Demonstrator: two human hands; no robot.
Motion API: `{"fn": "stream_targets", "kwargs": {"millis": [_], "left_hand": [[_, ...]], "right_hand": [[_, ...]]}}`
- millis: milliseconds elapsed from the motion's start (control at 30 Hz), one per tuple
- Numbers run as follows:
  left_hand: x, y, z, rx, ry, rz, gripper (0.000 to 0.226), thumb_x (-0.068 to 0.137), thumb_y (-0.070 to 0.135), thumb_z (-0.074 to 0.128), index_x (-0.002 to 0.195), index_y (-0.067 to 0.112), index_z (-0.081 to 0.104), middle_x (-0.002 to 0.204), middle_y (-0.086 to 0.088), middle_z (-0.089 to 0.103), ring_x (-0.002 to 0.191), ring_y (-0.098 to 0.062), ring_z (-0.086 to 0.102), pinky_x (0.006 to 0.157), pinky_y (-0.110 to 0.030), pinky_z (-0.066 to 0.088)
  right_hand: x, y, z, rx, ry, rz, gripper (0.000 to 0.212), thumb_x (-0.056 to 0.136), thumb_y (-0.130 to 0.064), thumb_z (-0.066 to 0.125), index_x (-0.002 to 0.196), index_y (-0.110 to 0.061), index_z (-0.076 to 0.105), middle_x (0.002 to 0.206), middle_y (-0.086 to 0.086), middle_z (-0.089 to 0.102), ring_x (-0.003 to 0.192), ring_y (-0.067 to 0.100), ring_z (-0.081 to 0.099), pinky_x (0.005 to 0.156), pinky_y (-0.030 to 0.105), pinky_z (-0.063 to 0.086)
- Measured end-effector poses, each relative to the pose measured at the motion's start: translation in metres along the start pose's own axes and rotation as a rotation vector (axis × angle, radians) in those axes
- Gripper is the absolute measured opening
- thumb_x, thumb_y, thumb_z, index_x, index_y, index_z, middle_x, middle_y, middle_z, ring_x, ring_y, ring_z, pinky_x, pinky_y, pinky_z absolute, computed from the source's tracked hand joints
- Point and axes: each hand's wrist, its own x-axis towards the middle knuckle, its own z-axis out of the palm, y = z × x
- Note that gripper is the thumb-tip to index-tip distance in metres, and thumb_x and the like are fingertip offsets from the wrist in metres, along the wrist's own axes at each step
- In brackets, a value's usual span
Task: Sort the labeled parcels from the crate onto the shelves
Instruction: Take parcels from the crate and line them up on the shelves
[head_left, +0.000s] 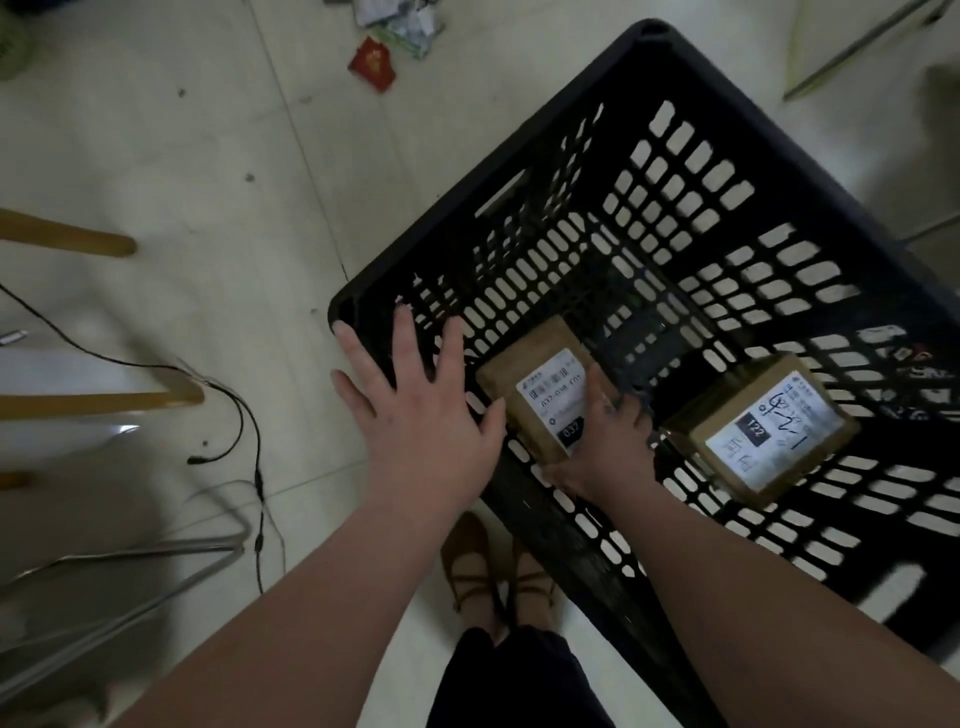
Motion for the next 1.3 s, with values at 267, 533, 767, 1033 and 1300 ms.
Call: {"fn": "stream_targets", "kwargs": {"millis": [267, 533, 767, 1033, 1300], "left_hand": [[0.003, 0.018, -0.048, -0.182, -0.241, -0.126, 0.090, 0.076, 0.078, 0.038, 0.150, 0.033, 0.012, 0.159, -0.005, 0.000, 0.142, -0.033, -0.023, 0.111, -0.060, -0.005], [-0.023, 0.080, -0.173, -1.423, -0.441, -0.087, 0.098, 0.052, 0.060, 0.079, 0.129, 0.070, 0.019, 0.128, 0.023, 0.053, 0.117, -0.007, 0.056, 0.089, -0.029, 0.052], [-0.062, 0.107, -0.274, -1.681, -0.584, 0.178, 0.063, 0.076, 0.033, 0.061, 0.136, 0.039, 0.042, 0.128, -0.004, 0.062, 0.113, -0.032, 0.062, 0.088, -0.050, 0.051], [-0.117, 0.129, -0.326, -1.650, -0.672, 0.308, 0.067, 0.080, 0.042, 0.053, 0.138, 0.008, 0.045, 0.125, -0.016, 0.063, 0.112, -0.031, 0.061, 0.080, -0.032, 0.054], [-0.168, 0.094, -0.352, -1.287, -0.906, 0.550, 0.080, 0.061, 0.069, 0.072, 0.133, 0.049, 0.043, 0.128, 0.009, 0.062, 0.114, -0.015, 0.061, 0.085, -0.041, 0.055]], "right_hand": [[-0.051, -0.010, -0.095, 0.375, 0.144, -0.021, 0.139, 0.043, -0.062, 0.072, 0.139, -0.053, -0.027, 0.147, 0.011, 0.016, 0.134, 0.037, 0.023, 0.105, 0.051, 0.031], [-0.178, -0.034, -0.214, 0.634, 0.281, -0.239, 0.140, 0.040, -0.080, 0.065, 0.149, -0.046, -0.016, 0.145, -0.005, 0.026, 0.139, 0.020, 0.025, 0.113, 0.049, 0.029], [-0.276, 0.002, -0.291, 1.303, 0.146, -0.440, 0.059, 0.082, -0.053, 0.067, 0.137, -0.037, 0.051, 0.125, -0.004, 0.068, 0.108, 0.013, 0.068, 0.081, 0.028, 0.058], [-0.357, 0.027, -0.304, 1.368, 0.097, -0.584, 0.106, 0.066, -0.037, 0.086, 0.149, -0.050, 0.021, 0.134, -0.008, 0.062, 0.118, 0.018, 0.063, 0.101, 0.043, 0.047], [-0.440, 0.034, -0.268, 1.338, 0.170, -0.663, 0.104, 0.071, -0.022, 0.081, 0.149, -0.051, 0.019, 0.140, 0.000, 0.058, 0.128, 0.028, 0.054, 0.109, 0.055, 0.038]]}}
